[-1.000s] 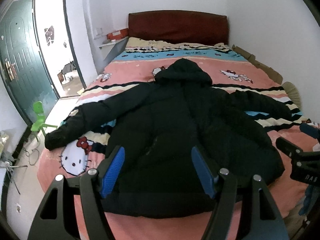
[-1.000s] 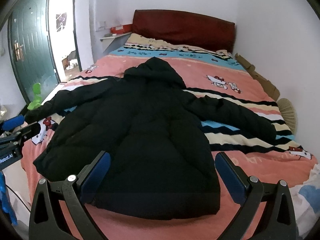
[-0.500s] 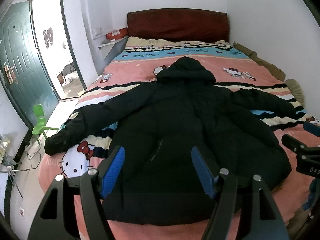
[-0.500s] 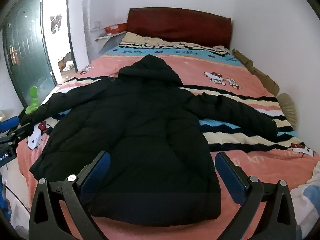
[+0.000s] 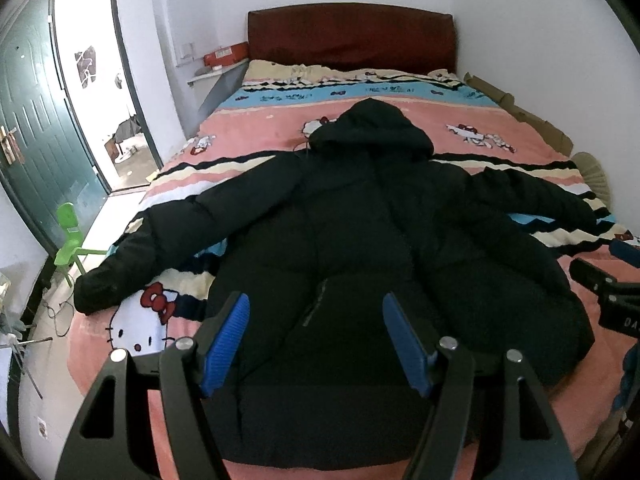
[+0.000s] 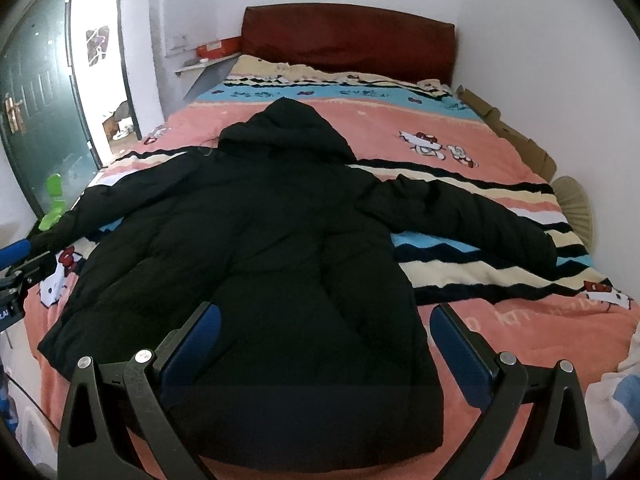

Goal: Fold large clothes

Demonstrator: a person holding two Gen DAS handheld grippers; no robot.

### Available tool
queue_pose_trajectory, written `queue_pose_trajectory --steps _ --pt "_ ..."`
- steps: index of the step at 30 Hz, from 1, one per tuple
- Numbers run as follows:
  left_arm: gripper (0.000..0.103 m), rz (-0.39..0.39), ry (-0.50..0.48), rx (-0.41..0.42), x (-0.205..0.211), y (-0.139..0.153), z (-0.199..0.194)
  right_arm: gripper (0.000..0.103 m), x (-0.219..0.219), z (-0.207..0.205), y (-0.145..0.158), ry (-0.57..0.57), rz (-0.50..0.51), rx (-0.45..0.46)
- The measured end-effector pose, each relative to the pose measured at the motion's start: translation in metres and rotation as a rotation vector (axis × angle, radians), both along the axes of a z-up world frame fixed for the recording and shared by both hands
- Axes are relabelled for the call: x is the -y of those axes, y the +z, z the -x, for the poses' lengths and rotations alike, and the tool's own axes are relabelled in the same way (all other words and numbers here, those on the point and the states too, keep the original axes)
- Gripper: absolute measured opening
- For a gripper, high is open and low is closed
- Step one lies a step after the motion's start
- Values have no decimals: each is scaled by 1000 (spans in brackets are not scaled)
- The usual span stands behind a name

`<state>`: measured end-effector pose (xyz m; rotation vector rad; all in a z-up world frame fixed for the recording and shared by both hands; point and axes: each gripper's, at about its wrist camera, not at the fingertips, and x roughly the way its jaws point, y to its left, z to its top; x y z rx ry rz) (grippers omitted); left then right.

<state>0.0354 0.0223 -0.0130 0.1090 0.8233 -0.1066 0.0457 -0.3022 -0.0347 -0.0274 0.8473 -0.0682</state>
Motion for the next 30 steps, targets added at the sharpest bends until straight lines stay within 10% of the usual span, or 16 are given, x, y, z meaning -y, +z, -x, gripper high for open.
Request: queue_pose_trajectory --steps 16,25,30 --pt "68 127 47 -144 -51 -35 -29 102 -12 -28 -11 10 17 -31" --pt "68 335 313 -259 -193 -85 -51 102 -20 -58 -6 2 26 -19" --pt "68 582 514 -236 -298 -113 -58 102 -25 -73 -3 -6 36 -12"
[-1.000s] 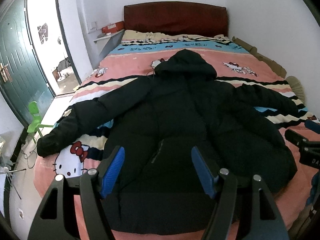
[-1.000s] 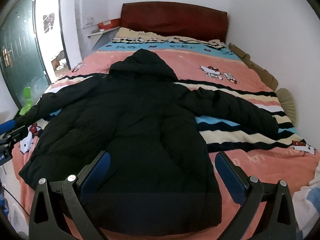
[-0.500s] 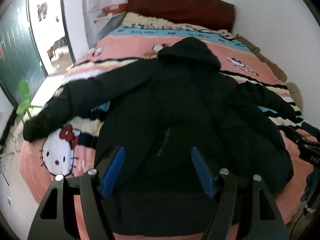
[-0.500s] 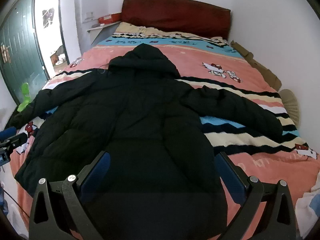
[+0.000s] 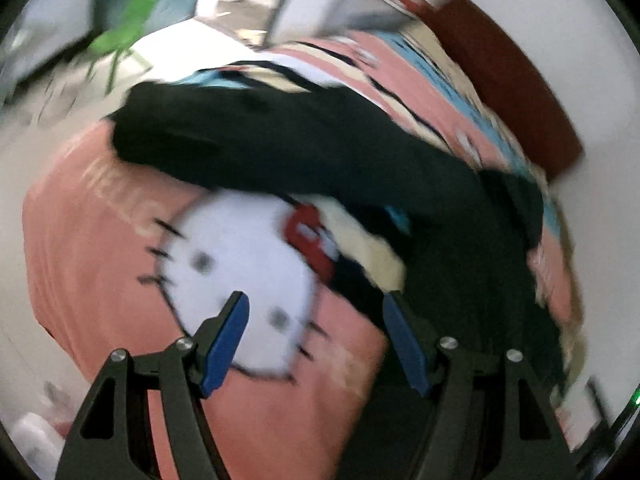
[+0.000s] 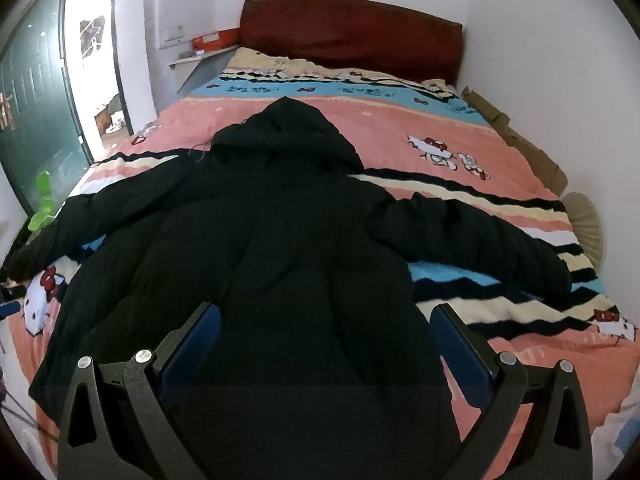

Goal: Fold large clothes

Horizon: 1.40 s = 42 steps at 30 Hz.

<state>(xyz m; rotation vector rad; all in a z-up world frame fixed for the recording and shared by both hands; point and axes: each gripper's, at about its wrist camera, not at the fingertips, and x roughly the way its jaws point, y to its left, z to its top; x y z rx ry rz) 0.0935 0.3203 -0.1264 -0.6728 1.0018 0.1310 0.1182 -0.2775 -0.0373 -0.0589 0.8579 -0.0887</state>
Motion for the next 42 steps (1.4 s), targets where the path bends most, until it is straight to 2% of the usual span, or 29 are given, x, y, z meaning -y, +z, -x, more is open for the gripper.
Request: queue_pose_trajectory --steps 6,10,15,17,19,20,22,28,32,36,42 --pt "68 180 192 31 -81 -38 -18 102 -3 -11 0 -7 2 -3" --pt "68 274 279 38 -108 -61 -36 102 -5 -14 -2 -9 11 -10" --pt "66 384 392 75 -129 -75 -50 102 -1 -16 -1 -22 14 -6" --pt "57 424 434 86 -133 -80 -54 102 2 -16 0 -26 10 -1" --pt "24 458 478 74 -139 -87 -56 102 3 -16 2 -24 10 0" --pt "20 493 488 82 -141 -90 -55 102 4 -16 3 -22 14 3" --pt "11 490 490 95 -140 -88 -56 102 5 -15 7 -17 21 16" --pt "7 335 398 143 -123 -35 -71 102 22 -8 9 -24 -4 34" --pt "6 243 298 198 -97 20 -87 102 39 0 12 -36 -32 53" --pt "6 177 168 266 -45 83 -109 102 56 7 13 -49 -49 73" --pt "6 112 -82 382 77 169 -156 102 93 25 19 -79 -75 109"
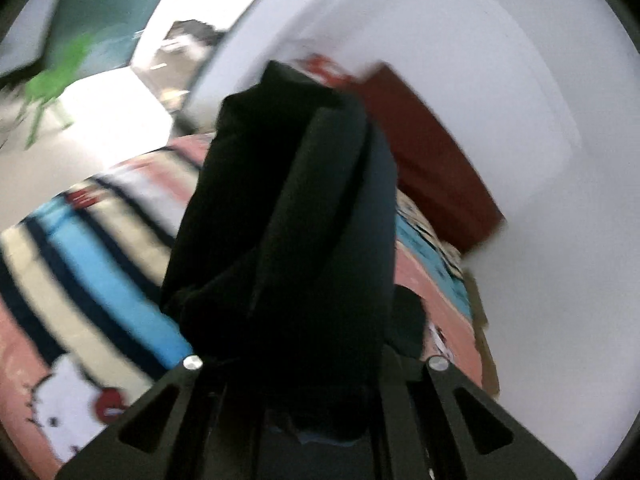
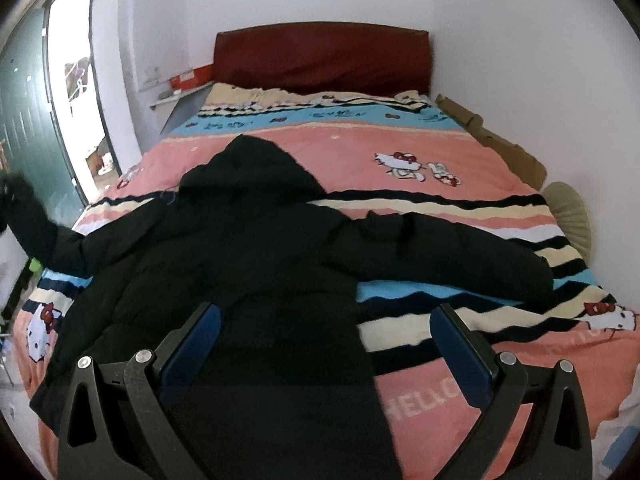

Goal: Fold large clothes

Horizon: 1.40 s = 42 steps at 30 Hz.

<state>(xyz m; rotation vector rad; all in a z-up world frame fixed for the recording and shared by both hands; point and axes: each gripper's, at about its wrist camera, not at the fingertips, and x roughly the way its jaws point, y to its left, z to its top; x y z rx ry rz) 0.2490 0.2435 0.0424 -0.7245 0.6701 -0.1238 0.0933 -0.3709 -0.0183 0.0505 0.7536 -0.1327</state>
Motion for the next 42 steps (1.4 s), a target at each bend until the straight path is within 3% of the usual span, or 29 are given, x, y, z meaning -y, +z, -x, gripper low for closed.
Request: queue_pose_trajectory --steps 4,8,12,16,21,22,25,28,35,42 --pt "6 -77 -175 50 102 35 -25 102 26 8 3 -35 -10 23" --pt "6 -177 -342 35 212 30 -48 102 49 16 6 -71 -28 43" --pt "6 -242 -475 -63 312 -20 -60 102 68 21 7 -104 -12 52" --pt "7 -337 -551 -177 385 -82 -68 102 89 23 2 -147 -21 54" --pt "13 -548 -628 -273 448 -164 -62 102 106 16 -16 -185 -38 22" --pt "18 -584 -648 -287 459 -177 -53 102 108 12 -23 -189 -46 7" --pt "37 -637 -711 -304 474 -204 -40 102 107 4 -34 -184 -50 -20" --pt "50 -644 -761 -259 479 -200 -29 102 104 -3 -40 -175 -59 -27" --pt "56 -529 -807 -122 450 -126 -17 102 79 -19 -30 -116 -66 -6" --pt "56 -614 -742 -44 362 -34 2 102 37 -22 -7 -45 -64 25"
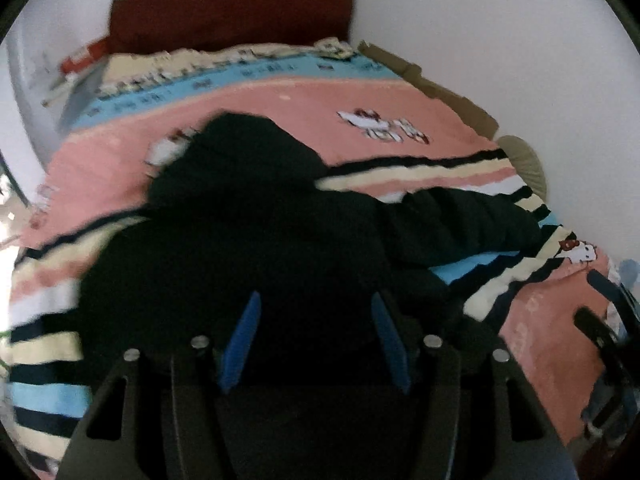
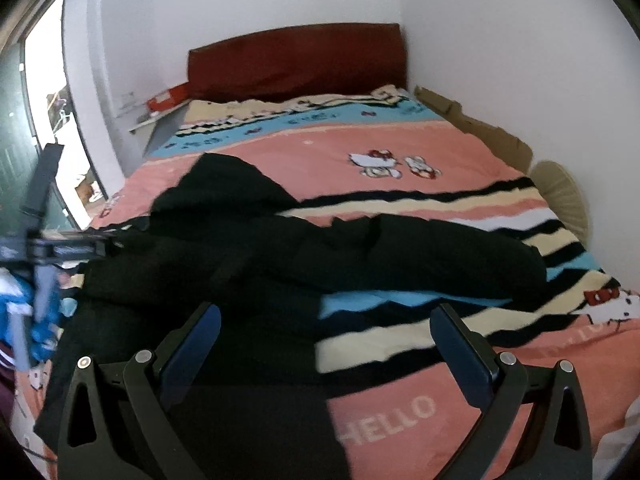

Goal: Fold large clothes

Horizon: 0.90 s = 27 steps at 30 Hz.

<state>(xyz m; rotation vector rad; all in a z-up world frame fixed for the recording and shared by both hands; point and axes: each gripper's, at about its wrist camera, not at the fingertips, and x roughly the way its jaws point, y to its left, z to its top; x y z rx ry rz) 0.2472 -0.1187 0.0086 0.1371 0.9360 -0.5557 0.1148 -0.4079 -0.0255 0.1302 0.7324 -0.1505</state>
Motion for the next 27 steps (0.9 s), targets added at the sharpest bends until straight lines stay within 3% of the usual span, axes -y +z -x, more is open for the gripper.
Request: queue_pose_trajectory --steps 6,9,14,21,27 --pt "56 -168 59 122 -107 68 24 102 -47 -25 2 58 10 -21" --pt "57 -185 132 140 -164 70 23 102 -73 -49 -7 89 8 -34" --pt "57 -180 199 104 -209 9 -3 102 -105 -99 -38 122 1 -81" --pt "57 -57 229 26 -189 -88 -71 102 -124 -168 -110 113 -22 -194" --pt "57 -137 237 -68 -156 -168 -96 102 -115 -192 -171 98 -73 -338"
